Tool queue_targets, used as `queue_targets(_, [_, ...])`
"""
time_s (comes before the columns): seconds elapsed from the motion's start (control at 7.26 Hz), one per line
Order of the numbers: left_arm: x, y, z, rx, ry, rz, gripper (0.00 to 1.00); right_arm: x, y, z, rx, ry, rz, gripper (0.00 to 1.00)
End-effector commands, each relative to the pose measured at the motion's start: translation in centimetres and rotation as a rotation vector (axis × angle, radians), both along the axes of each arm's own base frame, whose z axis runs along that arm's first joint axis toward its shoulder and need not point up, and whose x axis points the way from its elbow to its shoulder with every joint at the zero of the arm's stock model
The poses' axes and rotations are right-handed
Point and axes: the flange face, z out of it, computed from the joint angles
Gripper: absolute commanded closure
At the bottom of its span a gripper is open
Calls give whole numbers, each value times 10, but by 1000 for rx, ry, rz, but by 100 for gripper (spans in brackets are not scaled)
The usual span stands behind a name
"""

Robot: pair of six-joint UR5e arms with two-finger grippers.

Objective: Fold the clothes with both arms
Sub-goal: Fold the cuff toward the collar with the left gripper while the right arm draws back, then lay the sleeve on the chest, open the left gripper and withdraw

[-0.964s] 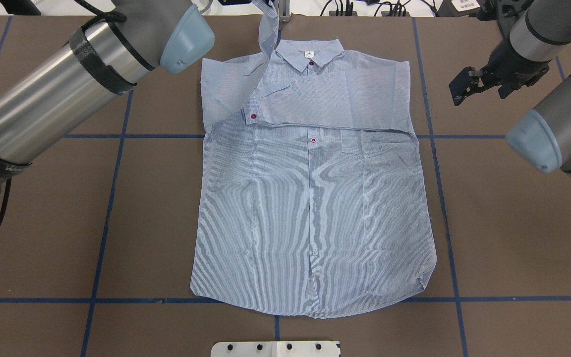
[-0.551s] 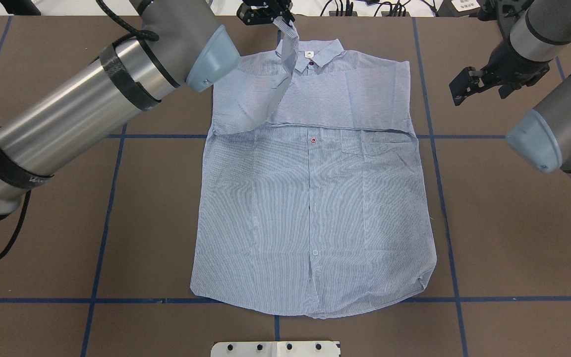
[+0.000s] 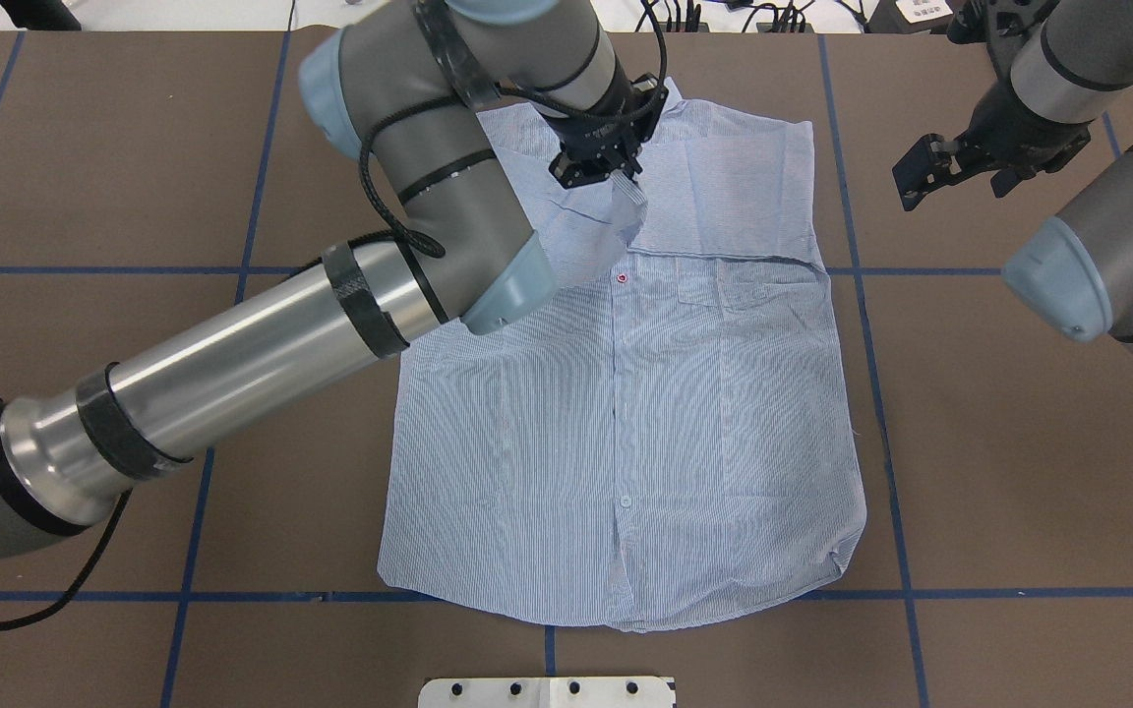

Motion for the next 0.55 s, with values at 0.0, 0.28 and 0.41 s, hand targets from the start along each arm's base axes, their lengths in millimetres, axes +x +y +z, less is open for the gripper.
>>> queue_targets(0.0, [55, 40, 10, 34, 47, 31, 100, 0, 0, 1, -6, -1, 4, 0])
queue_targets(0.28, [72, 62, 3, 89, 97, 33, 100, 0, 0, 2, -9, 0, 6, 1])
queue_targets(0.41, [77, 68, 0, 100, 108, 40, 100, 1, 0, 2, -9, 0, 8, 0])
